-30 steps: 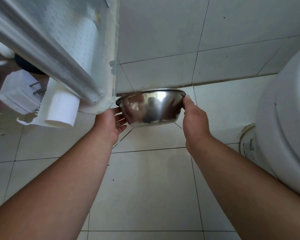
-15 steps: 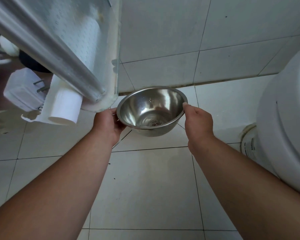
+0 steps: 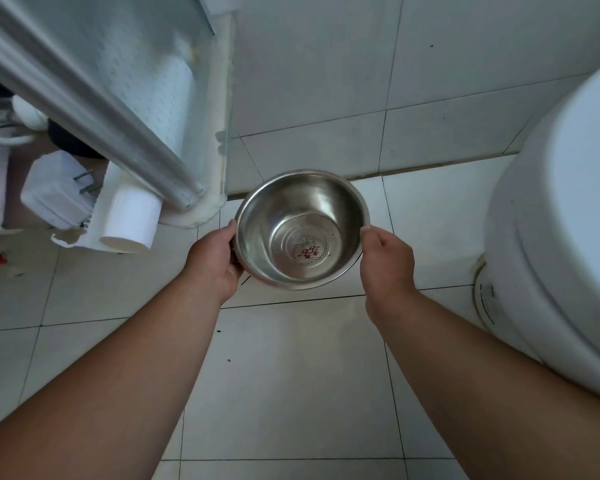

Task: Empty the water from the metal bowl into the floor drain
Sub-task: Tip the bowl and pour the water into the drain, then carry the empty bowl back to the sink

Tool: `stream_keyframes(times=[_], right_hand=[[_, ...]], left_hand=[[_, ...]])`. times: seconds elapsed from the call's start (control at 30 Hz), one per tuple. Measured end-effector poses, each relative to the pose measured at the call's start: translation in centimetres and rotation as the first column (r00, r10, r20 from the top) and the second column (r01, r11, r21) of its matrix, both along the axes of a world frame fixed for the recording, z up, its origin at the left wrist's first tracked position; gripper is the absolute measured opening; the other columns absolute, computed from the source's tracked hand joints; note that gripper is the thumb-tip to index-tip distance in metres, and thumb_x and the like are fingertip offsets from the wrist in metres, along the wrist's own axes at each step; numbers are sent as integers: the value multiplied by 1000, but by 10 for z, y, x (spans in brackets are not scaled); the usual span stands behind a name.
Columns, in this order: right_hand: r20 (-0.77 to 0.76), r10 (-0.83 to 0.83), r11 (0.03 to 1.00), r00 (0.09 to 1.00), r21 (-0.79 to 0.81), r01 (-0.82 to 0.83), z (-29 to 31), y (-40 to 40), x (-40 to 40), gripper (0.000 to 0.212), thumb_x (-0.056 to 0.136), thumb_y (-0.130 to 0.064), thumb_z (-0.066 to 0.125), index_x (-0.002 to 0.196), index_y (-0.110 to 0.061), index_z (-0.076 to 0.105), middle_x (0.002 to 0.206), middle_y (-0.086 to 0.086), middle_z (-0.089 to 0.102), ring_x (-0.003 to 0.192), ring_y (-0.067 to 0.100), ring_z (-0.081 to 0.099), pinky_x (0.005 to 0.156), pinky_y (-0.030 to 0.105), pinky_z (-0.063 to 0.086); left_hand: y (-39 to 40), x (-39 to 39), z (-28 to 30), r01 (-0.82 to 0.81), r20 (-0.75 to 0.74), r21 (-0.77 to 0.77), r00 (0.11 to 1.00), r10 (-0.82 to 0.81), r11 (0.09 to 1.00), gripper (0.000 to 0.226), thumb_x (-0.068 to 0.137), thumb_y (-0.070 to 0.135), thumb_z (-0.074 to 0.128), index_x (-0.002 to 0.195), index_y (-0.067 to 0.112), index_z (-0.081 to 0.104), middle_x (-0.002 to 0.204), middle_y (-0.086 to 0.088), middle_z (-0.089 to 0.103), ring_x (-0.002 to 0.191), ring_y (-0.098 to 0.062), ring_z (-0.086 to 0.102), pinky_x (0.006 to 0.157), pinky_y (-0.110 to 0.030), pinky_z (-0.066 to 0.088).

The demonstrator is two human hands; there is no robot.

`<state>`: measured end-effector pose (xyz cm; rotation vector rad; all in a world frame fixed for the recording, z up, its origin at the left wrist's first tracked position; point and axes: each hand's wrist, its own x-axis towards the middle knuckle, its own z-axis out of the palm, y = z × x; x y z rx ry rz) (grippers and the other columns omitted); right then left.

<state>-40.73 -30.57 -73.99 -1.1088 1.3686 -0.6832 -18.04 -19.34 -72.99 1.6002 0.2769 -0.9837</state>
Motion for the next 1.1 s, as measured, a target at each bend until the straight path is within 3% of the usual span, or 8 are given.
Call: stream_keyframes(times=[0.33,0.57,0.8,0.9,0.93,0.97,1.03,1.1], right_hand=[[20,-111,991,994,72,109,6,21,-26,36,95,-31,46,62,-20,38,54,-12,38,54,10,30,60,32,30],[-5,-201,921,980,340,191,73,60,-74,29,97,-39,47,79,-18,56,63,-15,54,68,14,48,66,30,41],[56,-328,783,943,574,238,201,108,-133,25,102,-31,56,88,-30,77,81,-14,73,81,12,62,82,25,48],[53,-245,793,968,585,168,274,121,-160,21,104,-30,53,95,-22,71,84,-1,76,75,1,46,95,29,44],[38,-202,805,979,576,144,304,121,-172,19,104,-31,53,101,-21,69,93,5,77,117,15,34,102,35,43],[33,-165,819,986,561,119,329,121,-182,21,105,-31,53,104,-17,69,100,11,75,108,26,69,108,44,43],[65,-41,861,997,508,3,387,120,-206,26,106,-32,53,104,-15,72,105,16,71,117,38,61,114,52,41],[89,97,881,991,456,-127,446,116,-223,29,106,-36,52,106,-24,79,107,1,80,117,28,68,111,48,48]], left_hand=[[30,-53,-2,24,-12,14,1000,-24,1000,32,115,20,57,137,0,66,126,-22,81,114,-32,79,99,-48,64],[64,-119,80,-78,-47,154,995,86,985,14,112,9,60,125,5,64,130,-22,74,113,-33,72,111,-53,57],[98,-172,214,-91,-23,224,995,99,970,5,111,7,62,114,9,65,106,-15,74,88,-25,70,94,-44,61],[112,-192,278,-71,1,246,997,73,967,6,110,7,63,106,10,67,107,-18,73,87,-27,68,85,-40,60],[117,-200,303,-62,6,246,998,63,967,5,110,7,64,107,7,68,111,-21,73,91,-29,69,87,-41,61],[122,-205,325,-47,6,239,999,46,970,5,109,7,65,108,4,69,116,-24,74,96,-31,69,90,-43,61],[133,-216,375,-10,-2,211,1000,10,977,11,108,7,67,112,-3,70,123,-30,75,101,-33,71,92,-43,62],[144,-223,430,15,-5,181,1000,-14,983,14,108,7,67,113,-5,71,124,-33,76,101,-34,73,88,-43,64]])
